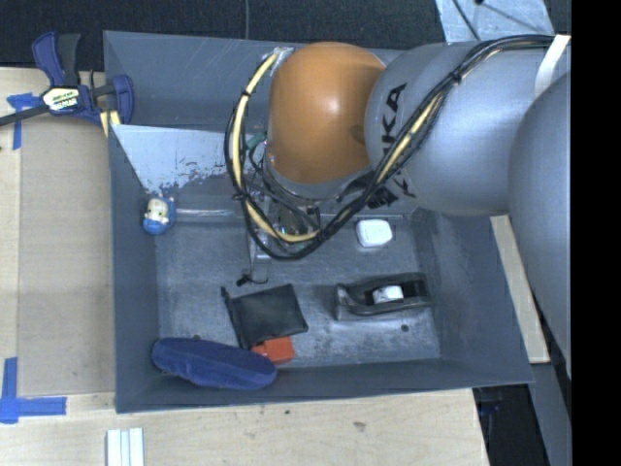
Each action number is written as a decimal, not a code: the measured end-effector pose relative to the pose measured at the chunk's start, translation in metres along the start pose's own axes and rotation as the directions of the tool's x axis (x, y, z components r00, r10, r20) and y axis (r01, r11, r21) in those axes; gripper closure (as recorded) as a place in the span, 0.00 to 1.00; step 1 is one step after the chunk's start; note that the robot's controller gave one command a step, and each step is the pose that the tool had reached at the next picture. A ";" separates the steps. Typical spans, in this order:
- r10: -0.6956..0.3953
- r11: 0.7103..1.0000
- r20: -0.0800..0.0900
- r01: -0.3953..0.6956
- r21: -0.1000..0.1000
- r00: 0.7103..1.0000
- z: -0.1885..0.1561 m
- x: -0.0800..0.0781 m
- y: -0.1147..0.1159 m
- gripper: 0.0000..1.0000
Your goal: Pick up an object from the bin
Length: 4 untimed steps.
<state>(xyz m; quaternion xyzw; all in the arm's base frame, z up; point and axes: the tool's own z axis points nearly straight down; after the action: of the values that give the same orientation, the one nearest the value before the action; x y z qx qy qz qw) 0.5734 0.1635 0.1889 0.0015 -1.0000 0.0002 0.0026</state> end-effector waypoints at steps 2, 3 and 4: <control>-0.150 0.989 0.012 0.150 -0.001 0.989 0.116 0.055 -0.034 1.00; -0.556 0.831 0.012 0.556 0.005 0.831 0.118 0.014 -0.087 1.00; -0.423 0.906 0.009 0.423 0.003 0.906 0.118 0.062 -0.111 1.00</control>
Offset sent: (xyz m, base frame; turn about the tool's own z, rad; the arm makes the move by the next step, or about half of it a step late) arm -0.0572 -0.0340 -0.1166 -0.1525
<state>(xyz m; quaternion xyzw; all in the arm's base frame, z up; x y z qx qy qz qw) 0.5115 0.0524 0.0709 0.2179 -0.9760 0.0000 -0.0022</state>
